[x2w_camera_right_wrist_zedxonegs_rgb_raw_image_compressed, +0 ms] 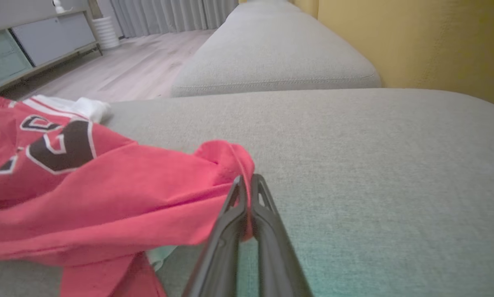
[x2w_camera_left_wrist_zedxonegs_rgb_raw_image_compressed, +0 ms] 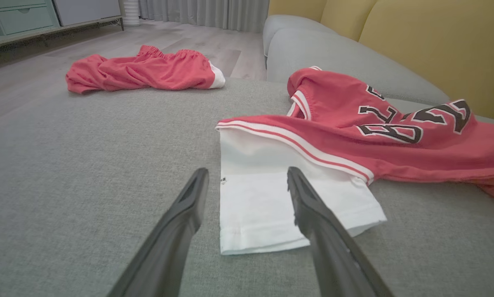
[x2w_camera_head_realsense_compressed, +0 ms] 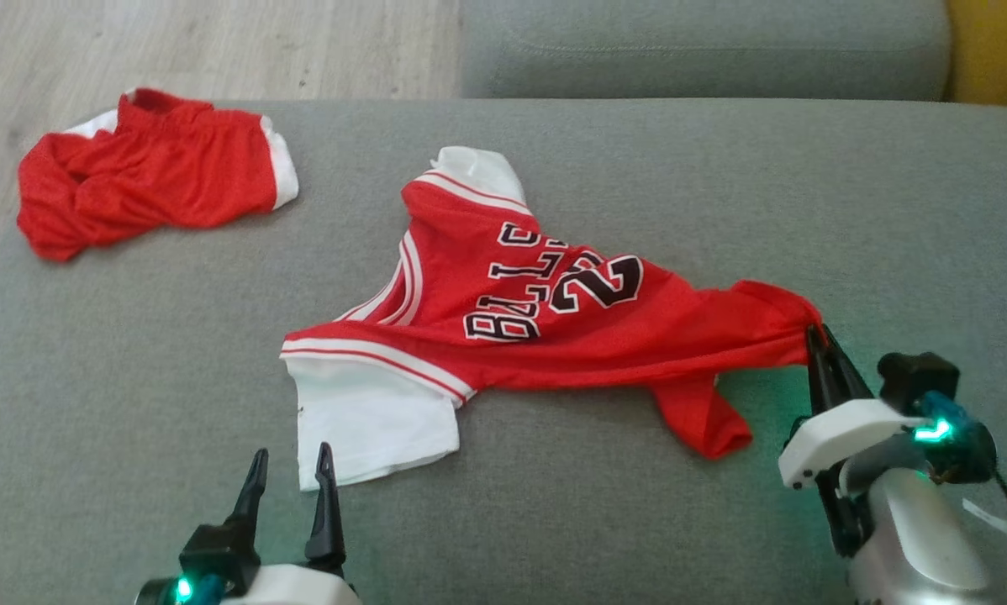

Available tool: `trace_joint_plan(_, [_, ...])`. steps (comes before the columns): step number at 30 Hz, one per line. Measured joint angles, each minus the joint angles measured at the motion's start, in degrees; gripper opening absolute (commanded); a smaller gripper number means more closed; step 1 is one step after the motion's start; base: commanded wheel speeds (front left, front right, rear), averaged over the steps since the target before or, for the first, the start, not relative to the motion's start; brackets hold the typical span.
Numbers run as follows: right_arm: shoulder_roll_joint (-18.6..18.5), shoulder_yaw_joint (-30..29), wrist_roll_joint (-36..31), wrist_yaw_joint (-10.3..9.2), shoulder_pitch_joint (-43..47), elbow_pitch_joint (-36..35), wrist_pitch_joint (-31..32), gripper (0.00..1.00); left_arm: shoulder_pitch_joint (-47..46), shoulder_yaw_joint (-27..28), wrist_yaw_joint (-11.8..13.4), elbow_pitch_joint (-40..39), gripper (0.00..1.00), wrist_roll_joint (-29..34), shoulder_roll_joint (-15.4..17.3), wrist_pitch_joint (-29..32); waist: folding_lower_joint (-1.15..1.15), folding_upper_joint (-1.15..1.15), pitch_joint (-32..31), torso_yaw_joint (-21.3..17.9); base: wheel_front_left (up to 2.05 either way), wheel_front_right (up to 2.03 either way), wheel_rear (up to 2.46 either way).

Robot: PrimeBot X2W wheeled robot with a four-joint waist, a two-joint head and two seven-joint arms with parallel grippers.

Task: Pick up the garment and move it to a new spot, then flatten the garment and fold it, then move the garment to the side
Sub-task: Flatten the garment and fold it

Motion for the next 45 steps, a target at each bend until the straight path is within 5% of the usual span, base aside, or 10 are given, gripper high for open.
trace_joint_plan(12, [0.1,0.1,5.9,0.00,22.1,-26.1,15.7,0.00,1.2,0.1,0.4,-0.1,1.00,-0.6,0.1,0.0,0.00,0.00,-1.4,-4.8,0.00,0.00,0.00])
trace_joint_plan(19, [0.3,-2.2,6.1,0.00,23.5,-27.9,17.1,0.00,1.1,0.0,0.4,-0.2,1.00,-0.6,0.2,0.0,0.00,0.00,-0.9,-5.6,0.00,0.00,0.00])
trace_joint_plan(20, [0.3,-2.5,6.1,0.00,23.3,-27.1,16.3,0.19,1.1,-0.1,0.4,-0.2,1.00,-0.6,0.3,0.0,0.00,0.00,-0.8,-5.5,0.00,0.00,0.00])
trace_joint_plan(22, [0.3,-2.8,5.4,0.00,22.4,-25.1,14.9,1.00,1.1,-0.2,0.4,-0.2,1.00,-0.6,0.4,0.0,0.00,0.00,-0.8,-5.2,0.00,0.00,0.00])
trace_joint_plan(33, [0.3,-3.9,4.1,0.00,19.7,-23.1,7.8,1.00,1.1,-0.3,0.4,-1.0,1.00,-0.7,0.4,0.0,0.00,0.00,-2.3,-4.9,0.00,0.00,0.00])
trace_joint_plan(45, [0.3,1.2,5.9,0.00,19.0,-24.9,4.6,1.00,1.2,-1.3,-0.1,-1.1,1.00,-1.3,0.2,-0.1,0.00,0.00,-5.7,-5.1,0.00,0.00,0.00])
